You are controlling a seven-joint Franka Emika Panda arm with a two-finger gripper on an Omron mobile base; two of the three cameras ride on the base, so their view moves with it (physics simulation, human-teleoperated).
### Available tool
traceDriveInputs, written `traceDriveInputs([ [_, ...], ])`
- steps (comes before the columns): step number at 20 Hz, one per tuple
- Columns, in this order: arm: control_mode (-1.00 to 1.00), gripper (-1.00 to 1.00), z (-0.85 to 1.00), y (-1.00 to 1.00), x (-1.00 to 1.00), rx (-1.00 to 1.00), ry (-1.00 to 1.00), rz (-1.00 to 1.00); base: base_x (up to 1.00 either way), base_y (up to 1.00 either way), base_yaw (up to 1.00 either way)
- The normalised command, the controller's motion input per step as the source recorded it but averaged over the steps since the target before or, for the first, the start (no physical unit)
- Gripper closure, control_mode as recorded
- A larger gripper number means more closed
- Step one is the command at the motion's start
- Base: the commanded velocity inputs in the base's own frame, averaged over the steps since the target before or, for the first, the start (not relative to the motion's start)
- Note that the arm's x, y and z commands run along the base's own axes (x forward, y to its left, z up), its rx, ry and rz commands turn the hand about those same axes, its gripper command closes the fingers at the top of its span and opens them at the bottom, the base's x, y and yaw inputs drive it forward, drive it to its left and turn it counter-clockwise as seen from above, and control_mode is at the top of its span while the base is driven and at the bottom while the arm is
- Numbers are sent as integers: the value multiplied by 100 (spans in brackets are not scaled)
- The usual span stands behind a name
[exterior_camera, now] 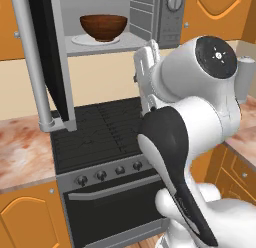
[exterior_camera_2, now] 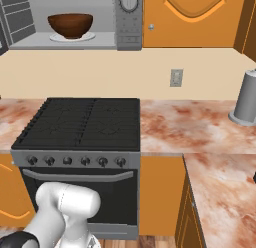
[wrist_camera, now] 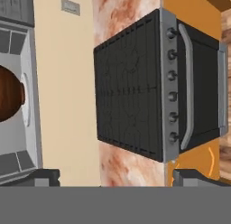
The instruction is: Pick the tomato from the sink and place it in the bowl. Then pick the bowl and place it in the microwave. Then close the microwave door and press the start button.
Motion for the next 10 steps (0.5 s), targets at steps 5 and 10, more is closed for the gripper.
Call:
traceDriveInputs([
  [5, -100, -100, 0, 15, -100, 0, -7, 0, 0, 0, 0],
  [10, -100, -100, 0, 21, -100, 0, -13, 0, 0, 0, 0],
])
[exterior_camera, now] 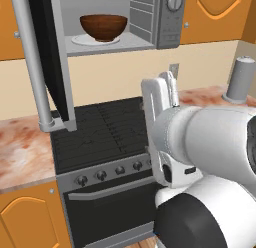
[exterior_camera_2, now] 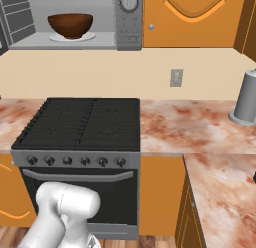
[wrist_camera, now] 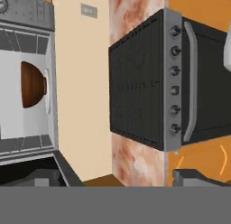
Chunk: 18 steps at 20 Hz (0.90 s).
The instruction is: Pick the tomato from the sink and place it in the bowl. Then pick the bowl and place it in the microwave. Then close the microwave door and press the start button.
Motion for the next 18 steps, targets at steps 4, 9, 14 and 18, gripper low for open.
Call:
traceDriveInputs([
  [4, -100, -100, 0, 36, -100, 0, -21, -1, 0, 0, 0],
  [9, -100, -100, -8, 60, -94, -7, -16, -2, 0, 0, 0],
  [14, -100, -100, -32, 100, -7, -21, -4, -1, 0, 0, 0],
  [18, -100, -100, -28, 94, 75, -25, 1, -12, 0, 0, 0],
])
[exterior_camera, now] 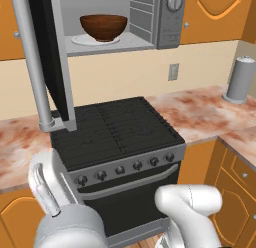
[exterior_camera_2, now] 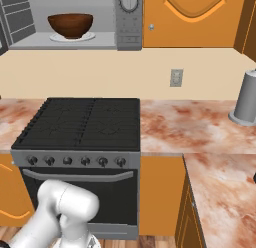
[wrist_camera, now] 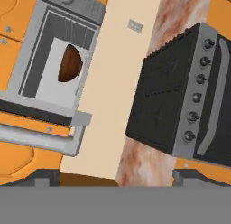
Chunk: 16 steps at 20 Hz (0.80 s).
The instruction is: Pick the tomato from the sink and place it in the bowl. Then pick the bowl and place it in the microwave. Then close the microwave door and press the start button.
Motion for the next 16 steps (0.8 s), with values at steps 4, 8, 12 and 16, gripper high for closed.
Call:
traceDriveInputs([
  [4, -100, -100, -30, 77, 100, -20, 7, -17, 0, 0, 0],
  [8, -100, -100, -29, 68, 100, -21, 9, -16, 0, 0, 0],
  [12, -100, -100, -20, 28, 100, -9, 12, -20, 0, 0, 0],
  [16, -100, -100, -12, 1, 88, -4, 4, -13, 0, 0, 0],
])
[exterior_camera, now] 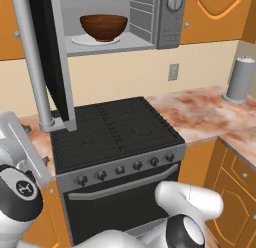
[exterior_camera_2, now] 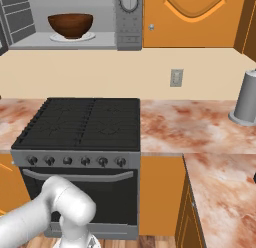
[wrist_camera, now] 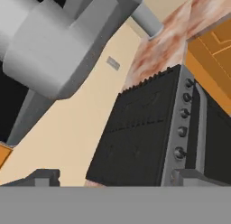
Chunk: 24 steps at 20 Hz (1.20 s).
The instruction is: Pick the tomato from the sink and place it in the bowl. Then pick the bowl and place it in the microwave. Then close the microwave door and press the start button.
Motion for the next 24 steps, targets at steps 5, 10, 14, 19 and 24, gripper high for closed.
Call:
traceDriveInputs([
  [5, -100, -100, -13, 2, 75, -1, 2, -9, 0, 0, 0],
  [10, -100, -100, 0, 12, 11, 1, 0, -1, 0, 0, 0],
  [14, -100, -100, 26, -24, 0, 10, 0, -2, 0, 0, 0],
  [19, -100, -100, 48, -62, -1, 17, 0, 0, 0, 0, 0],
  [24, -100, -100, 41, -87, -14, 21, -2, 0, 0, 0, 0],
])
